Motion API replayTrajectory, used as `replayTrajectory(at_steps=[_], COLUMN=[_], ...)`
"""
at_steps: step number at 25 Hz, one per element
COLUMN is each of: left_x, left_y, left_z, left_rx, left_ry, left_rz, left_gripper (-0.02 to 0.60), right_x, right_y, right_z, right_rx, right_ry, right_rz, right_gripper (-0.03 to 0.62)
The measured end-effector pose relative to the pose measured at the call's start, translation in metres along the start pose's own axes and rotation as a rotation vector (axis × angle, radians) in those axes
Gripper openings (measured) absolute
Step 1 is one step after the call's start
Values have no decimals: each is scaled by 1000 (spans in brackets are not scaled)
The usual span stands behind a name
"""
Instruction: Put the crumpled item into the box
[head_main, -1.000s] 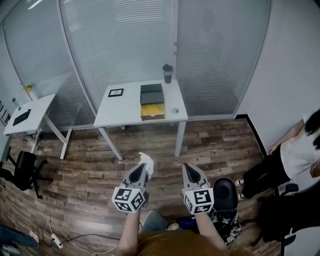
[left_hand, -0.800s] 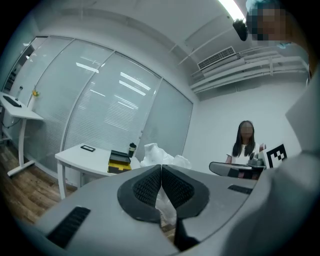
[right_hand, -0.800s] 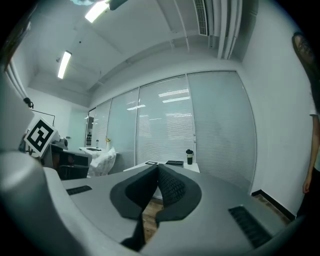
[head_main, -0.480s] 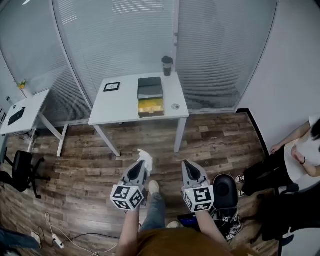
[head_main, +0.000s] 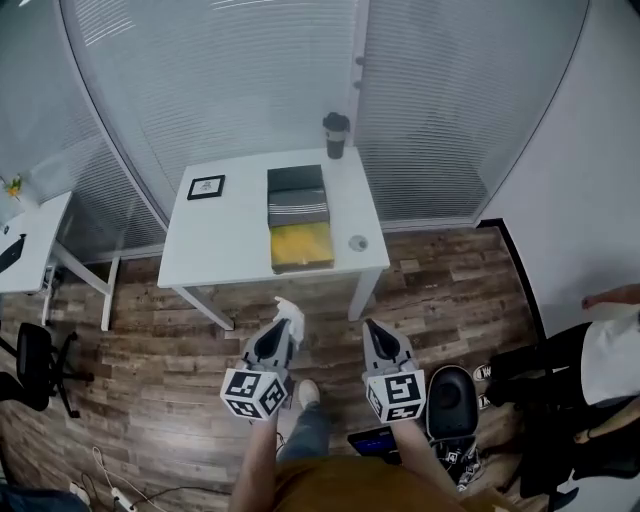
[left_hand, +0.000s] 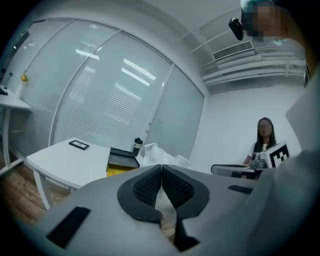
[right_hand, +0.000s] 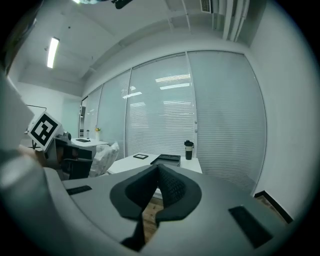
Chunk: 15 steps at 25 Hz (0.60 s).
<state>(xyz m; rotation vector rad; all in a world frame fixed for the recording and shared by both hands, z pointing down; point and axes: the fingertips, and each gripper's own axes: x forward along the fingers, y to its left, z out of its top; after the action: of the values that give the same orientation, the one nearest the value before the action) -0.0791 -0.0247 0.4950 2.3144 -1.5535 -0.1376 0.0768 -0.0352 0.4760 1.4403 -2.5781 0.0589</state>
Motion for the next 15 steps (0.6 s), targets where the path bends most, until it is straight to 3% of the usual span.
replayTrajectory(at_steps=[8, 15], left_x=[89, 141], left_y=[78, 107], left_z=[18, 28], left_rx=[-20, -24], left_ry=[54, 76], left_rz=[-16, -64], left_gripper=[29, 29], right_x=[110, 154], right_y=[-27, -46], right_z=[-1, -3], right_rx=[-12, -11], right_ry=[70, 98], right_rz=[-22, -70], right_gripper=[12, 12])
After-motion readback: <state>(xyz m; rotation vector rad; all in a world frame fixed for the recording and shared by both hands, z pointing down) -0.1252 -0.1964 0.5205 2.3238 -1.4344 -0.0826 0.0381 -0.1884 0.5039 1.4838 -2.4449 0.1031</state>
